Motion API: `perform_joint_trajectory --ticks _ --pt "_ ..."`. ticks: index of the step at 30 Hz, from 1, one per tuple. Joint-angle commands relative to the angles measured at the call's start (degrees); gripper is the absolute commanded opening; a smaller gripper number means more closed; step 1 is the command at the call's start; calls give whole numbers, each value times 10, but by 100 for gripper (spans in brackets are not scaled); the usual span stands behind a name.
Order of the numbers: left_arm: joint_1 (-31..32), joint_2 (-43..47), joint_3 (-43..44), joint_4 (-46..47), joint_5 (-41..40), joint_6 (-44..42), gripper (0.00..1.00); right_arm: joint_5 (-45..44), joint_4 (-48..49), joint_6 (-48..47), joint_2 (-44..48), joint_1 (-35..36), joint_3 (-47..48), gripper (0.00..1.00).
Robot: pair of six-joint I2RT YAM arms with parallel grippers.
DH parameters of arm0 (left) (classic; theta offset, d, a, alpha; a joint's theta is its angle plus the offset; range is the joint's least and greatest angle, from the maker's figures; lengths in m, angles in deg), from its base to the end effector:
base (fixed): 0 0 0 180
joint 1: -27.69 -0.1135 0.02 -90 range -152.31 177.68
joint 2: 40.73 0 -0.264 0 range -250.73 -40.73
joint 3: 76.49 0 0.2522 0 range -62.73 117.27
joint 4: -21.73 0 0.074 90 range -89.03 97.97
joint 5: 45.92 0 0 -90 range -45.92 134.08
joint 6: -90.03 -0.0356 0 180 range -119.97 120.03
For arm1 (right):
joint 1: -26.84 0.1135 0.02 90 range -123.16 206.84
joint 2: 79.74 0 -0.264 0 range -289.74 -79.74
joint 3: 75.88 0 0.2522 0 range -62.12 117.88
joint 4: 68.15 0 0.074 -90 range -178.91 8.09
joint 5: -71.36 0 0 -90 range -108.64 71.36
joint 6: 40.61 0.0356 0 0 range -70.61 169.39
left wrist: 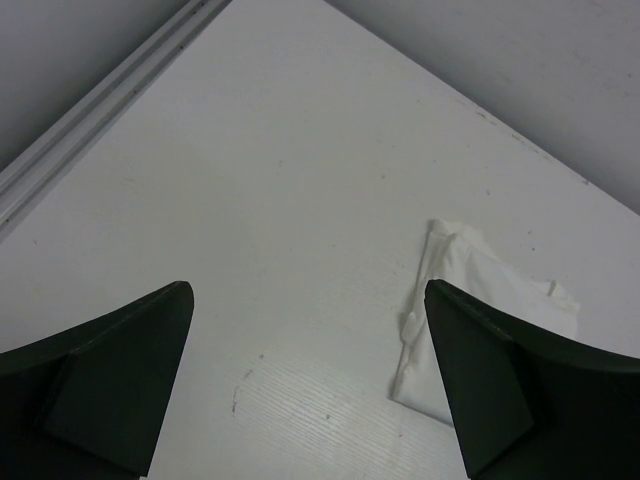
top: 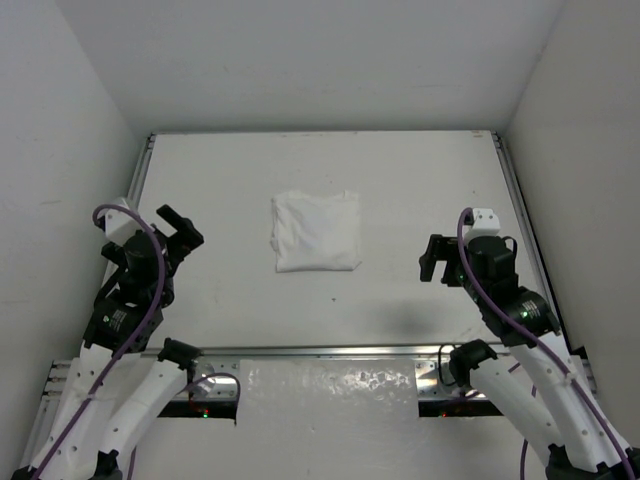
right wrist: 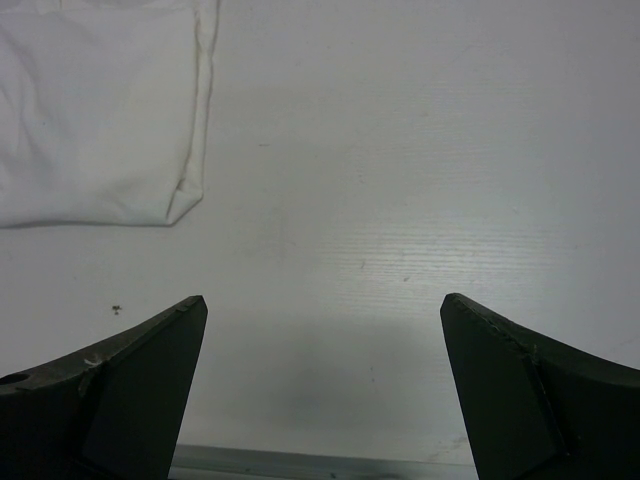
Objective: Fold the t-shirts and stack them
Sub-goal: Smooth out wrinkles on the folded tshirt
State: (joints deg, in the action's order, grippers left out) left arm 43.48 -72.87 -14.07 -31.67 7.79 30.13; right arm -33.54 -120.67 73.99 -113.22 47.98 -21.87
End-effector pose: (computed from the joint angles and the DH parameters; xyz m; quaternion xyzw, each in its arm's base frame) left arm 0.1103 -0.0093 0.3408 -0.2690 0.7654 0.0352 0.5835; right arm 0.1226 0.0376 0.2902 0.0890 0.8649 0.0824 0.4871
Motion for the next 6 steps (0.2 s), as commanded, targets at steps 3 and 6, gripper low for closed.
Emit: perform_joint_trajectory --ticks 3,6 --pt "-1 1 -1 25 4 -8 100 8 15 4 3 1 16 99" --pt "-1 1 -1 24 3 -8 100 9 15 3 3 2 18 99"
